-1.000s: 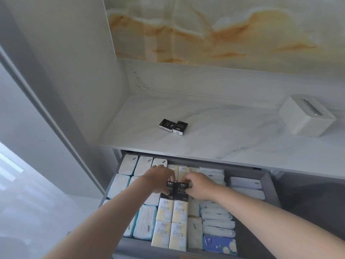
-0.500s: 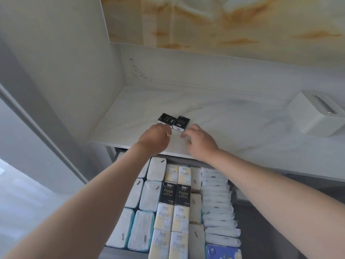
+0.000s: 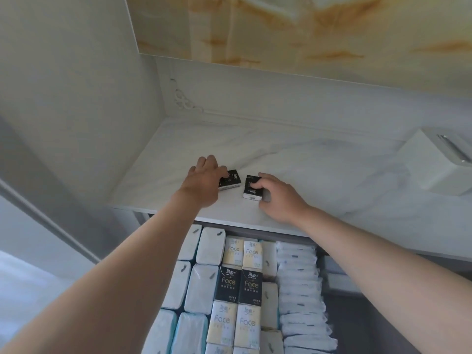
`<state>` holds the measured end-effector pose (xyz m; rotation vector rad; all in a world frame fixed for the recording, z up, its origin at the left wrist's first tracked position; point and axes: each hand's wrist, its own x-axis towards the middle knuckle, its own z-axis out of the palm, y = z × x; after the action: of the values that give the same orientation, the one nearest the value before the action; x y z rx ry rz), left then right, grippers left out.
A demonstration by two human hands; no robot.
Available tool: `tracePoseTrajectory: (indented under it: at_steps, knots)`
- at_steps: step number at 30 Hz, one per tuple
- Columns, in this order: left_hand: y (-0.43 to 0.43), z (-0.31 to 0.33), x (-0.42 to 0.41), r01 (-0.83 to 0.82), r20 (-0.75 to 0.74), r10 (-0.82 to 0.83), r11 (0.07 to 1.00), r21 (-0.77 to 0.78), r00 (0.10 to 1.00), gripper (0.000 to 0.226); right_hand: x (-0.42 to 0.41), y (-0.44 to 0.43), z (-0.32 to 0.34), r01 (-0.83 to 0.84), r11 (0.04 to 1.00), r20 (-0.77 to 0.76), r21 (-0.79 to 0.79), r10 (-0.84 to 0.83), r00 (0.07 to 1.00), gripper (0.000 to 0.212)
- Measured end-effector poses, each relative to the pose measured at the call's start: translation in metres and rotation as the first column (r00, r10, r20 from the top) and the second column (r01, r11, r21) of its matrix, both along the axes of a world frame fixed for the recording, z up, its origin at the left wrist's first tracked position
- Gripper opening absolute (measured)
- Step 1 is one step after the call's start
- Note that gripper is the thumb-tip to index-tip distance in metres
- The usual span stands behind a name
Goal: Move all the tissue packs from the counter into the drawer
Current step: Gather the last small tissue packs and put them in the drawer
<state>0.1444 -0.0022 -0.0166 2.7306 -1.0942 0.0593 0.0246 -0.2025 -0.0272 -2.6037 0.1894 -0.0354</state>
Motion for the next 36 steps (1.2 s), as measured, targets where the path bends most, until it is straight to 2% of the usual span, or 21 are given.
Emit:
tracePoseTrajectory:
  at_steps: [2,4,6,9,11,15,16,19,20,22,25,28,31,33,36]
  knots:
    - [-0.001,0.000,-0.001,0.019,-0.115,-0.027,0.998,-0.064,0.993,0.038,-0.010,-0.003,-0.002,-0.009,1.000,0.025,0.003,0.009,1.000,0.049]
    - [-0.003,0.003,-0.005,0.043,-0.218,-0.055,0.997,-0.058,0.974,0.028,-0.017,-0.005,0.000,-0.003,0.999,0.051,-0.032,0.004,0.999,0.048]
    - [-0.005,0.007,-0.014,0.076,-0.232,-0.083,0.996,-0.042,0.969,0.030,-0.023,-0.005,0.007,0.004,0.985,0.038,-0.172,0.002,0.999,0.048]
    - [-0.004,0.008,-0.029,0.112,-0.251,-0.112,0.994,-0.014,0.962,0.041,-0.030,-0.002,0.018,0.014,0.884,-0.025,-0.467,-0.030,0.999,0.046]
    - [-0.002,0.008,-0.038,0.131,-0.273,-0.126,0.991,0.002,0.954,0.039,-0.033,0.000,0.019,0.027,0.847,0.003,-0.531,-0.030,1.000,0.038]
    - [-0.001,0.012,-0.052,0.143,-0.333,-0.130,0.990,0.015,0.934,0.031,-0.039,-0.003,0.024,0.002,0.971,-0.058,-0.238,-0.016,0.998,0.023]
    - [-0.001,0.014,-0.056,0.123,-0.344,-0.113,0.992,0.008,0.932,0.029,-0.041,-0.003,0.026,0.006,0.980,-0.078,-0.198,-0.022,0.997,0.029]
    - [0.002,0.021,-0.070,0.097,-0.324,-0.079,0.994,0.041,0.943,0.026,-0.056,0.005,0.030,-0.009,0.991,-0.195,-0.133,-0.017,0.981,0.064]
    - [0.004,0.022,-0.076,0.107,-0.314,-0.085,0.993,0.054,0.946,0.027,-0.062,0.009,0.031,-0.025,0.993,-0.244,-0.114,-0.004,0.970,0.067]
    - [0.009,0.022,-0.090,0.146,-0.311,-0.121,0.988,0.058,0.943,0.027,-0.076,0.016,0.028,-0.064,0.992,-0.269,-0.107,0.033,0.963,0.060]
    - [0.017,0.019,-0.109,0.208,-0.309,-0.177,0.976,0.071,0.935,0.027,-0.095,0.030,0.021,-0.127,0.982,-0.193,-0.140,0.098,0.976,0.053]
    - [0.023,0.011,-0.125,0.260,-0.290,-0.210,0.954,0.148,0.934,0.023,-0.109,0.045,0.011,-0.163,0.977,-0.095,-0.137,0.151,0.984,0.053]
    - [0.028,0.000,-0.135,0.250,-0.242,-0.210,0.957,0.150,0.947,0.018,-0.118,0.055,-0.002,-0.226,0.958,-0.040,-0.177,0.222,0.974,0.050]
    - [0.031,-0.007,-0.136,0.210,-0.265,-0.174,0.971,0.116,0.948,0.022,-0.121,0.058,-0.011,-0.167,0.974,-0.063,-0.150,0.159,0.985,0.052]
    - [0.031,-0.014,-0.137,0.213,-0.316,-0.154,0.963,0.162,0.936,0.029,-0.118,0.062,-0.022,0.001,0.999,-0.152,-0.032,-0.006,0.988,0.068]
